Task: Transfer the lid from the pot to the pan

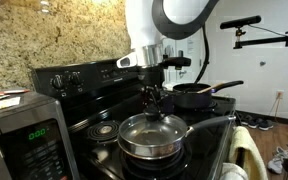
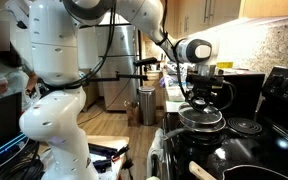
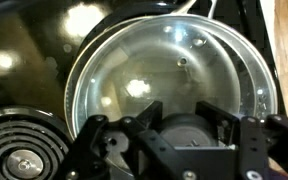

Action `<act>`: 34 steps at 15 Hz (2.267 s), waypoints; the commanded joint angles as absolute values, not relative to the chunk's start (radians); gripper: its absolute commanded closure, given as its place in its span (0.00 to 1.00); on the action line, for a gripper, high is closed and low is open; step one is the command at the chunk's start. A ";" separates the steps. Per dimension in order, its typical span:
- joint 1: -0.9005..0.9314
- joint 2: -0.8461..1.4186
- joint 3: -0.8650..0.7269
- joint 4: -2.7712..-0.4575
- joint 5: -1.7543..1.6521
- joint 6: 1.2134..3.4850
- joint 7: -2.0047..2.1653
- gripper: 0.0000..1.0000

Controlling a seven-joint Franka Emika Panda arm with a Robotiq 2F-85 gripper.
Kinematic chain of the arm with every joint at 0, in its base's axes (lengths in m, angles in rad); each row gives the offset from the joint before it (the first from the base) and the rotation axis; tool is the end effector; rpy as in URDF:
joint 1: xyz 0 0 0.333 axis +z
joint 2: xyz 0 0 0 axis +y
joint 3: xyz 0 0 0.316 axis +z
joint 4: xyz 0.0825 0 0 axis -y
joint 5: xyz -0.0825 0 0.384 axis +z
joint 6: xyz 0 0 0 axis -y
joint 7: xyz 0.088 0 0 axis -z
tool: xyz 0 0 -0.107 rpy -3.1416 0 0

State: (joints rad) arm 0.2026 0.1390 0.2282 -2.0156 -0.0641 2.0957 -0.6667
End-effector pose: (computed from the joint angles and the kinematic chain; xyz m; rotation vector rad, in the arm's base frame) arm 0.5229 0.2339 0.3817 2.6384 1.6724 -0.0893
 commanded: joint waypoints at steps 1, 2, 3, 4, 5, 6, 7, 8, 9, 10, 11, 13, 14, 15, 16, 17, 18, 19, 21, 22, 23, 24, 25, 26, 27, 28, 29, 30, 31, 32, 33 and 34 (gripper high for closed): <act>0.196 0.126 0.230 -2.044 -0.086 2.149 -0.698 0.84; 0.196 0.126 0.230 -2.049 -0.089 2.157 -0.697 0.84; 0.195 0.126 0.229 -2.052 -0.089 2.162 -0.699 0.84; 0.194 0.124 0.229 -2.050 -0.088 2.163 -0.702 0.84; 0.194 0.124 0.229 -2.050 -0.088 2.165 -0.704 0.84; 0.194 0.124 0.228 -2.051 -0.089 2.166 -0.704 0.84; 0.194 0.123 0.228 -2.051 -0.090 2.166 -0.704 0.84; 0.195 0.122 0.227 -2.052 -0.095 2.167 -0.704 0.84; 0.195 0.120 0.226 -2.052 -0.101 2.169 -0.702 0.84; 0.195 0.120 0.226 -2.053 -0.103 2.172 -0.701 0.84; 0.195 0.119 0.224 -2.054 -0.112 2.173 -0.698 0.84; 0.195 0.121 0.223 -2.052 -0.122 2.171 -0.695 0.84; 0.195 0.121 0.221 -2.053 -0.125 2.172 -0.690 0.34; 0.194 0.120 0.220 -2.052 -0.124 2.172 -0.690 0.33; 0.194 0.120 0.220 -2.051 -0.121 2.176 -0.693 0.27; 0.193 0.118 0.220 -2.051 -0.119 2.184 -0.693 0.21; 0.193 0.116 0.219 -2.051 -0.119 2.189 -0.692 0.14; 0.192 0.115 0.218 -2.051 -0.117 2.190 -0.694 0.08; 0.192 0.113 0.217 -2.049 -0.115 2.191 -0.694 0.01; 0.191 0.110 0.216 -2.046 -0.114 2.186 -0.692 0.00; 0.192 0.105 0.211 -2.036 -0.125 2.160 -0.661 0.00; 0.191 0.098 0.204 -2.032 -0.131 2.154 -0.634 0.00; 0.189 0.092 0.197 -2.021 -0.135 2.125 -0.601 0.00; 0.184 0.079 0.188 -2.014 -0.122 2.107 -0.564 0.00; 0.181 0.066 0.178 -2.009 -0.123 2.093 -0.515 0.00; 0.177 0.052 0.166 -2.003 -0.135 2.077 -0.468 0.00; 0.171 0.043 0.157 -1.997 -0.132 2.062 -0.429 0.00; 0.164 0.032 0.147 -1.988 -0.137 2.038 -0.390 0.00; 0.158 0.026 0.137 -1.979 -0.137 2.013 -0.352 0.00; 0.151 0.018 0.128 -1.974 -0.140 1.993 -0.313 0.00; 0.146 0.017 0.120 -1.964 -0.140 1.960 -0.274 0.00; 0.140 0.018 0.114 -1.954 -0.142 1.926 -0.236 0.00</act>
State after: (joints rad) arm 0.1587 0.0311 0.1199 -1.9729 -0.1086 2.0056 -0.3534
